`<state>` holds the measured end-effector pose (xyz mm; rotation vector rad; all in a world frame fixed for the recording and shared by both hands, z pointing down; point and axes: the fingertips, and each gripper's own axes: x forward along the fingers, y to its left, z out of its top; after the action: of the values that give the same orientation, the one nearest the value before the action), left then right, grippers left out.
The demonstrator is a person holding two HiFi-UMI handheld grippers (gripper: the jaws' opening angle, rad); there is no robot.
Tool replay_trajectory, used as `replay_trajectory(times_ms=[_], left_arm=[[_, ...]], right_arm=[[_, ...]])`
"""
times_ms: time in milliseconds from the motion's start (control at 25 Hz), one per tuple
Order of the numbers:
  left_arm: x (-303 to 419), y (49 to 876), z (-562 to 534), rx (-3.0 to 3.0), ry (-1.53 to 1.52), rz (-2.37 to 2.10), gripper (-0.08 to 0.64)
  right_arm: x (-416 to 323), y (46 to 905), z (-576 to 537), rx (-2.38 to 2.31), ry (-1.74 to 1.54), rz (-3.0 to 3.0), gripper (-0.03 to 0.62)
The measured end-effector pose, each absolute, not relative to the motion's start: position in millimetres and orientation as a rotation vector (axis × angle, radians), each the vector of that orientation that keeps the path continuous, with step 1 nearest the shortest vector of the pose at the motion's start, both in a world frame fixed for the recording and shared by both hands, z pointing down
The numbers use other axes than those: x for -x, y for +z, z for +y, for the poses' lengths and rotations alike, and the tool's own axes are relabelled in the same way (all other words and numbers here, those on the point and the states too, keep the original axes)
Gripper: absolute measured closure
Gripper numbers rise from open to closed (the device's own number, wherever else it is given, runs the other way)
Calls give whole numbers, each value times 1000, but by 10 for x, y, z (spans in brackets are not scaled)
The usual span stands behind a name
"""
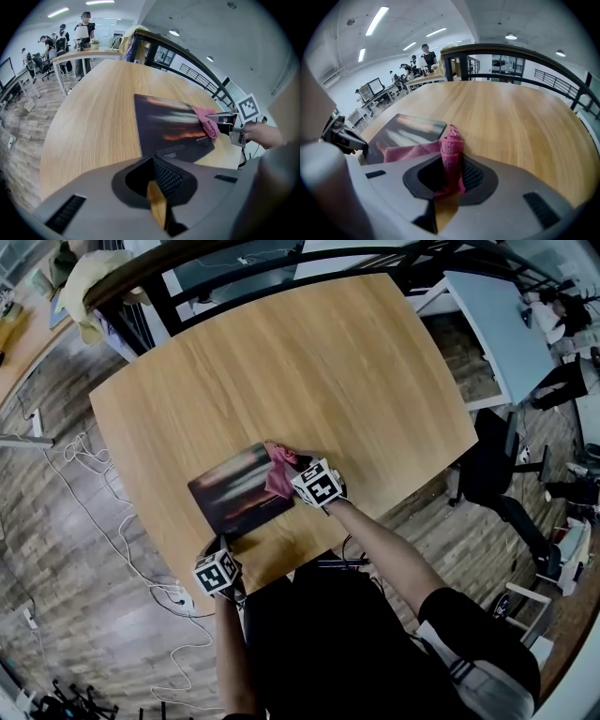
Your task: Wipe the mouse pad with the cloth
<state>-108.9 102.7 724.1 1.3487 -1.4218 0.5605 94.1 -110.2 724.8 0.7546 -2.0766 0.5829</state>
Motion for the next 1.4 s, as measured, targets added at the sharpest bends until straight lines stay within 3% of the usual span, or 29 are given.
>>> replay_trajectory(times_ms=[240, 520, 760, 960, 1200, 1400], left_arm=[[1119, 7174, 926, -1422, 603, -1363, 537], [1521, 6971, 417, -1535, 564, -1403, 537], [1614, 7042, -16, -1635, 504, -1298, 537], [1558, 7168, -67, -1684, 601, -1191, 537], [1527, 7177, -64, -1678, 580, -1158, 537], [1534, 7193, -79, -1680, 610, -1137, 537]], right_arm=[[-1381, 7241, -1315, -893, 644, -2028, 520], [-1325, 6687, -1231, -975, 708, -2208, 521], [-704, 6095, -697, -747, 753, -2418, 520], [38, 5912, 235, -247, 992, -2453, 520], [760, 6409, 1091, 191, 810, -2285, 520], [1201, 6955, 1130, 215, 687, -2185, 520]])
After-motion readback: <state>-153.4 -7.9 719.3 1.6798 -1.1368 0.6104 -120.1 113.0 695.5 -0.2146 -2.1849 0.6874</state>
